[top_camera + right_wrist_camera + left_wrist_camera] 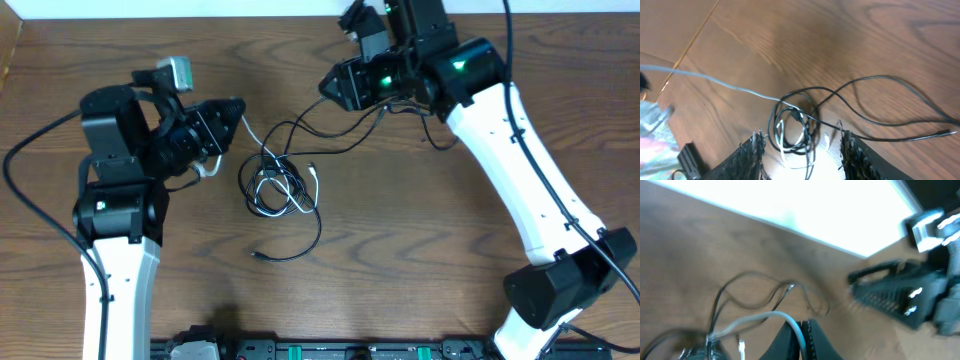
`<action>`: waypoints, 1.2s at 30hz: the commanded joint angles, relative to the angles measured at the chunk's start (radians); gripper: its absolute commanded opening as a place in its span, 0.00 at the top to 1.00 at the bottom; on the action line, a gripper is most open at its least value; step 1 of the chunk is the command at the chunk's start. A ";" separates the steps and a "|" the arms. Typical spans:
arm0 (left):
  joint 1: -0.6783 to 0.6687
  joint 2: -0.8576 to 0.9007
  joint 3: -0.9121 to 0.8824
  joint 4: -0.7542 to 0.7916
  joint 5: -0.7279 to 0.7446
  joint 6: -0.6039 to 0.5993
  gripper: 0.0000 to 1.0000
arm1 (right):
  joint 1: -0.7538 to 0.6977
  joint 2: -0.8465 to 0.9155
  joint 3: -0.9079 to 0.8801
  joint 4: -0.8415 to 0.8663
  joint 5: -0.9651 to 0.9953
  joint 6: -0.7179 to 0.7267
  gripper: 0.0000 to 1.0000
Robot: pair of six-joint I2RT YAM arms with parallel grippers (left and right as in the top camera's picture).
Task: Untangle cables
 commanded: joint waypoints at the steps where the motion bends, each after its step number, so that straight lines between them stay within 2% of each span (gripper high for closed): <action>1: 0.000 -0.047 0.058 0.097 0.023 -0.151 0.93 | 0.020 0.039 0.000 0.000 -0.034 -0.014 0.53; 9: 0.000 -0.059 0.169 0.187 0.023 -0.235 0.93 | 0.022 0.076 0.000 0.003 -0.078 -0.027 0.51; 17: 0.002 -0.058 0.217 0.377 -0.002 -0.389 0.92 | 0.022 0.112 0.000 0.019 -0.183 -0.113 0.38; 28: 0.002 -0.053 0.385 0.394 -0.133 -0.417 0.92 | 0.026 0.112 0.000 0.015 -0.195 -0.166 0.29; 36: 0.002 0.002 0.486 0.422 -0.177 -0.473 0.93 | 0.043 0.112 0.000 0.015 -0.193 -0.190 0.27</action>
